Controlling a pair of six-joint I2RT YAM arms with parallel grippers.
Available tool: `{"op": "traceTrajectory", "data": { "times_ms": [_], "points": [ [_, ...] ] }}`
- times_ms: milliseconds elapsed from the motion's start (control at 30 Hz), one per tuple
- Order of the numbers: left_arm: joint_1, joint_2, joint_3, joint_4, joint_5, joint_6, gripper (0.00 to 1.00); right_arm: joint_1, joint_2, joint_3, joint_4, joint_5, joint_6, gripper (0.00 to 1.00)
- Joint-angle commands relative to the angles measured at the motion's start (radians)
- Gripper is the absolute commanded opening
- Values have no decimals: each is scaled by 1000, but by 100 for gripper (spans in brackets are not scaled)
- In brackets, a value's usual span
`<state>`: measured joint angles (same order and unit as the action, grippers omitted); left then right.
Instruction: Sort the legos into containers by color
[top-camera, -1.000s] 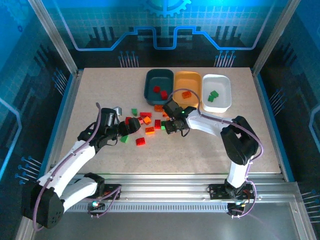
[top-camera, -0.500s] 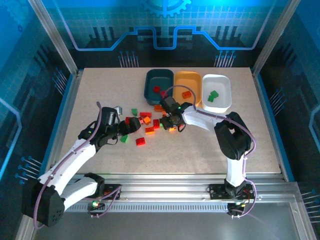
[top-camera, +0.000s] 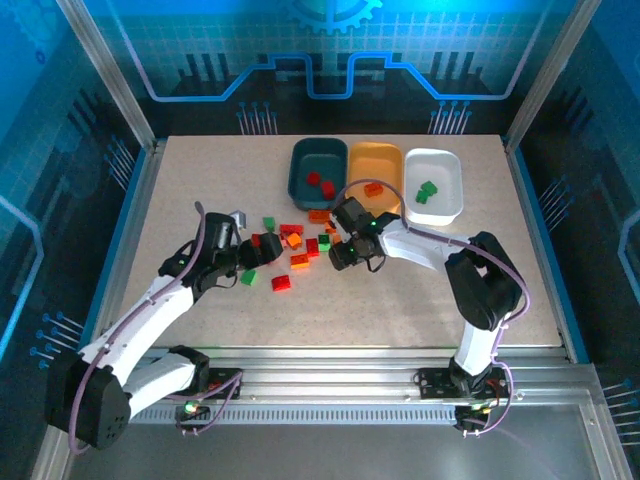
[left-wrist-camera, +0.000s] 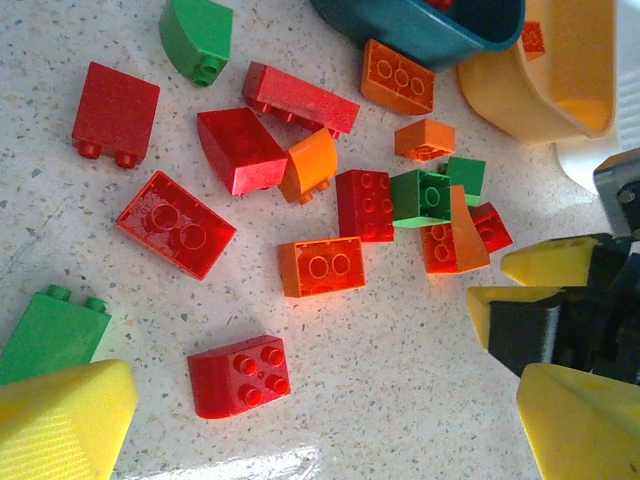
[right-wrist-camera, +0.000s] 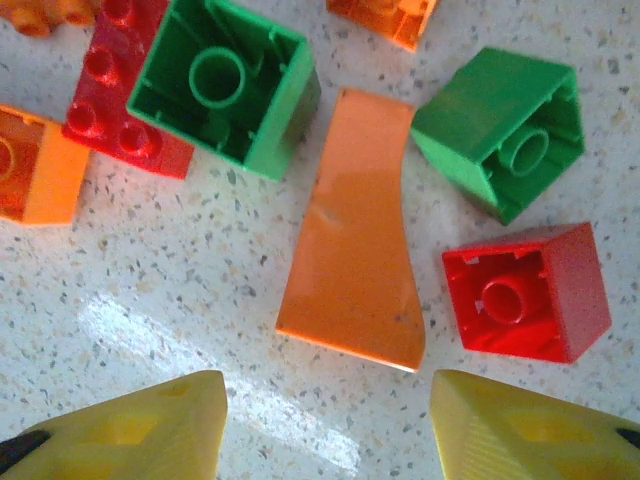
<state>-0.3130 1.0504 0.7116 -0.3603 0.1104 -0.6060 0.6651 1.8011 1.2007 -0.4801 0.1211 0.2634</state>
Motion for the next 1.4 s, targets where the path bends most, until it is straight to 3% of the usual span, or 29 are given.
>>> {"op": "traceTrajectory", "data": {
  "times_ms": [0,267,367,467,700,867,1100,1367],
  "points": [
    [9,12,4,21,34,-30,99,-24,60,58,5,-10,-35,58],
    [10,-29,-1,-22,13,-12,99,-36,161,125,-9,6,-66,57],
    [9,-32,-3,-25,9,-11,99,-35,153,105,6,3,-50,52],
    [8,-26,-4,-17,9,-15,99,-36,117,83,5,12,-31,38],
    [9,4,0,1,18,-21,99,-40,-65,42,-22,30,-22,35],
    [8,36,4,15,40,-27,99,-130,-119,113,-39,51,-38,35],
    [-40,114,-12,32,99,-99,99,-359,105,351,-58,9,5,36],
    [-107,126,-47,5,56,-117,99,-421,345,614,-132,3,-19,36]
  ]
}}
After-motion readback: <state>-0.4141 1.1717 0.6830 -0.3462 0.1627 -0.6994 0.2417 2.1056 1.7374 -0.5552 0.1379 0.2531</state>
